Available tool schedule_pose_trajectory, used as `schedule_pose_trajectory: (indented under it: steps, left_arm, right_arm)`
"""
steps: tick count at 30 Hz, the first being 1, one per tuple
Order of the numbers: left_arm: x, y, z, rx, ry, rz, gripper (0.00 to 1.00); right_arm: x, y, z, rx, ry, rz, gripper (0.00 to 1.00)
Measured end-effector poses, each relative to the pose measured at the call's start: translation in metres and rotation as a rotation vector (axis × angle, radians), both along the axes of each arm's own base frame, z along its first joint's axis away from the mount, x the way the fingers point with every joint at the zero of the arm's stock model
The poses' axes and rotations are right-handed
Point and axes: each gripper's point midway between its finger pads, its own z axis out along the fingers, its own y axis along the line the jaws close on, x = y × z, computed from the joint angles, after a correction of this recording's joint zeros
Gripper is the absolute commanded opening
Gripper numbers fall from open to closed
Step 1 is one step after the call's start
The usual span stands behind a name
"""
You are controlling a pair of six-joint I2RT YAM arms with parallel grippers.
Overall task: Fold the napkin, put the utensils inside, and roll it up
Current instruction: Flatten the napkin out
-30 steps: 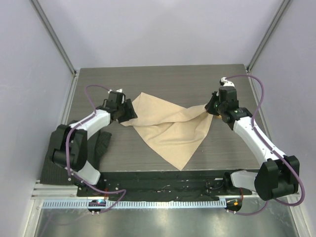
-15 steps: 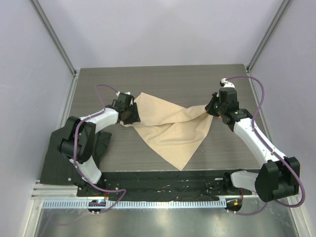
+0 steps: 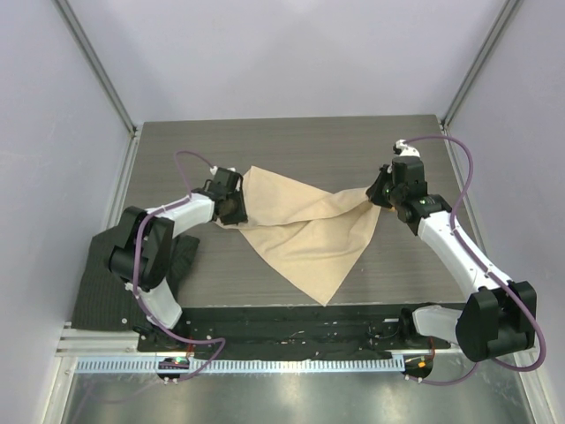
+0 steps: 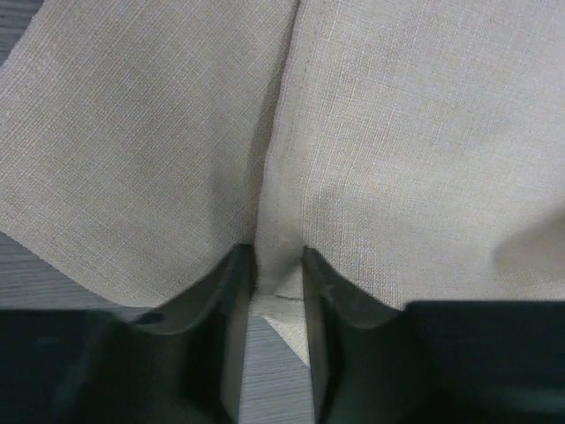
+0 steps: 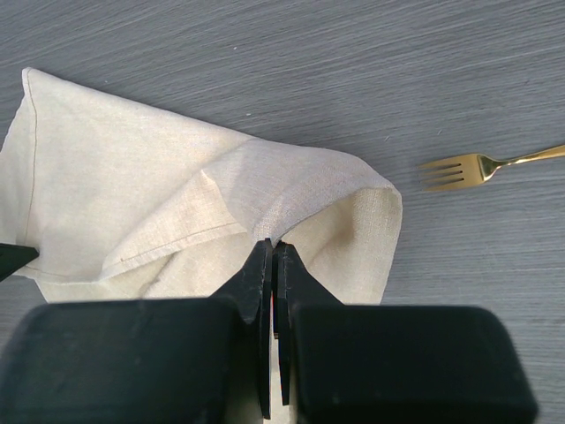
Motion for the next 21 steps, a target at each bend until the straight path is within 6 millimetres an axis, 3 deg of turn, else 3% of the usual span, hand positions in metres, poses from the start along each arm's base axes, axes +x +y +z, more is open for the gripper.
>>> schedule_pose_trajectory:
  steps: [2,3,8,12,15,18,21]
  left_arm:
    - [-0.001,-0.002,0.000,-0.008,0.004,-0.004,0.02]
    - [-0.002,-0.003,0.000,-0.015,0.008,-0.011,0.00]
    - [-0.005,-0.014,0.006,-0.071,0.016,-0.031,0.00]
    - [-0.002,-0.020,0.041,-0.127,-0.047,-0.031,0.00]
    - [0.003,-0.022,0.096,-0.176,-0.159,-0.034,0.00]
    - [0.002,-0.019,0.184,-0.241,-0.350,-0.029,0.00]
    - [-0.011,-0.008,0.277,-0.295,-0.554,-0.019,0.00]
  right_arm:
    - [0.000,0.000,0.001,0.000,-0.002,0.001,0.01]
    - [0.000,0.000,0.002,0.001,-0.004,0.001,0.01]
    - [-0.004,-0.001,0.013,0.006,-0.033,0.002,0.01]
    - [-0.010,-0.002,0.039,0.009,-0.077,0.003,0.01]
    - [-0.016,-0.004,0.069,0.016,-0.135,0.001,0.01]
    - [-0.028,-0.008,0.114,0.026,-0.225,-0.001,0.01]
    - [-0.045,-0.015,0.176,0.027,-0.358,-0.007,0.01]
